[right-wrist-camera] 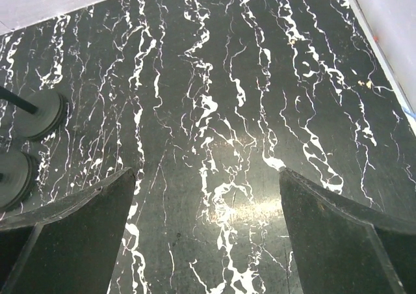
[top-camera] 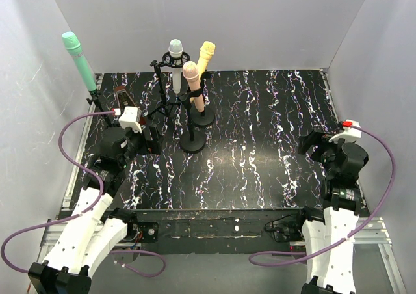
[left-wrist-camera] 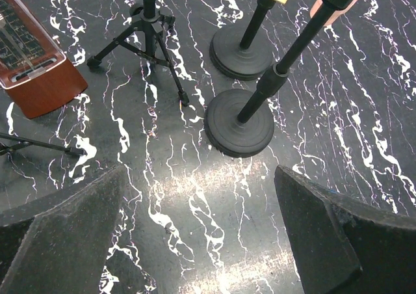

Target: Attach the microphones to the stand

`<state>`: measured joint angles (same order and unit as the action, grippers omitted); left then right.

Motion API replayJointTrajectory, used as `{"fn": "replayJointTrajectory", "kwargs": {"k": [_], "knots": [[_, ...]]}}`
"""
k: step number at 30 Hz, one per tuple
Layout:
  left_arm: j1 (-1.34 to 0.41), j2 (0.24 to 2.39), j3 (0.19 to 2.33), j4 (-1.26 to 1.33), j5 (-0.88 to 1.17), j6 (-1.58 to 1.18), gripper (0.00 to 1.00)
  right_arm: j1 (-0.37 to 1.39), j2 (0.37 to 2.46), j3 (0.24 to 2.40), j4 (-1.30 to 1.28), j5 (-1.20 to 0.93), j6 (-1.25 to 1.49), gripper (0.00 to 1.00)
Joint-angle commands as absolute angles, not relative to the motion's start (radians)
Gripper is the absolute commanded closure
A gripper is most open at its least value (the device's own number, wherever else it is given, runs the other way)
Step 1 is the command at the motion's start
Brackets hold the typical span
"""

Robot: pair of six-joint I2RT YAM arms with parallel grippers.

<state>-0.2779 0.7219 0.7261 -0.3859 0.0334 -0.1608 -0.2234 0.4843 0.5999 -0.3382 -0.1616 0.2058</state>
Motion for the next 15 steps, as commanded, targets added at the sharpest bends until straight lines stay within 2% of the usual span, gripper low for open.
{"fn": "replayJointTrajectory", "kwargs": {"k": [1, 15], "knots": [[-0.275, 0.724, 0.716, -0.388, 0.021, -0.149, 0.02, -0.230, 0.448, 0.617, -0.284, -0.178, 0.204, 0.02], [-0.276, 0.732, 0.716, -0.391, 0.014, -0.149, 0.02, -0.230, 0.408, 0.621, -0.273, -0.153, 0.233, 0.02]]}}
